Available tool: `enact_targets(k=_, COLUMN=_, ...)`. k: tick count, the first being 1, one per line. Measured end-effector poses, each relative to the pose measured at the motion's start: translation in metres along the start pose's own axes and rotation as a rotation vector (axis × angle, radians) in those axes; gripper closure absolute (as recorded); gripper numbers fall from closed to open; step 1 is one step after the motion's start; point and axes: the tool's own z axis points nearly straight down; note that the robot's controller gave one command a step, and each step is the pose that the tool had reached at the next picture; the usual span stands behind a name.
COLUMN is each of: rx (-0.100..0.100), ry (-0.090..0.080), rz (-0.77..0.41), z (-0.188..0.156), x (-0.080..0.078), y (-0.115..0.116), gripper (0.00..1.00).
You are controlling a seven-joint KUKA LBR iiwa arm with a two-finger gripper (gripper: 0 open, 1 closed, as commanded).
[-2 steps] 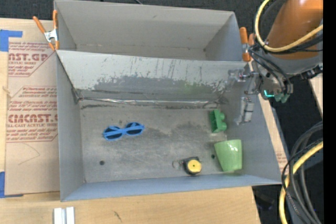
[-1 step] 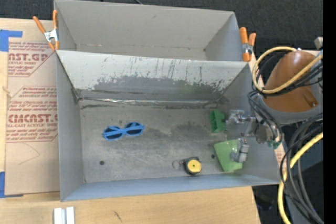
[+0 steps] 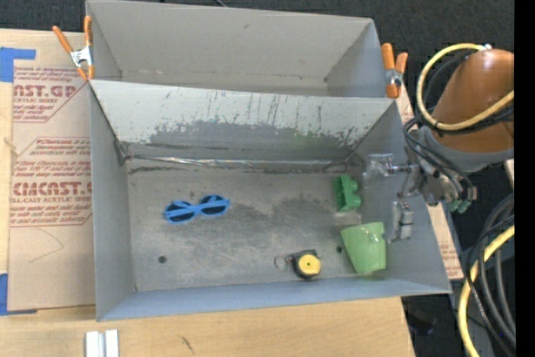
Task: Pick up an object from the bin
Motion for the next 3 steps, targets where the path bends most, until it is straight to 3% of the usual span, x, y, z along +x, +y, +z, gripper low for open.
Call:
enact_targets(k=1, rx=-0.003, ry=0.006, rz=-0.107, z=0.088, x=0.043, y=0.002, gripper=0.0)
enact_targets(k=2, rx=-0.001, ry=0.009, rz=-0.109, z=0.085, x=0.043, y=0.001, gripper=1.0)
enact_targets(k=3, rx=0.002, ry=-0.005, rz=-0.082, z=-0.085, x=0.027, y=0.006, gripper=1.0)
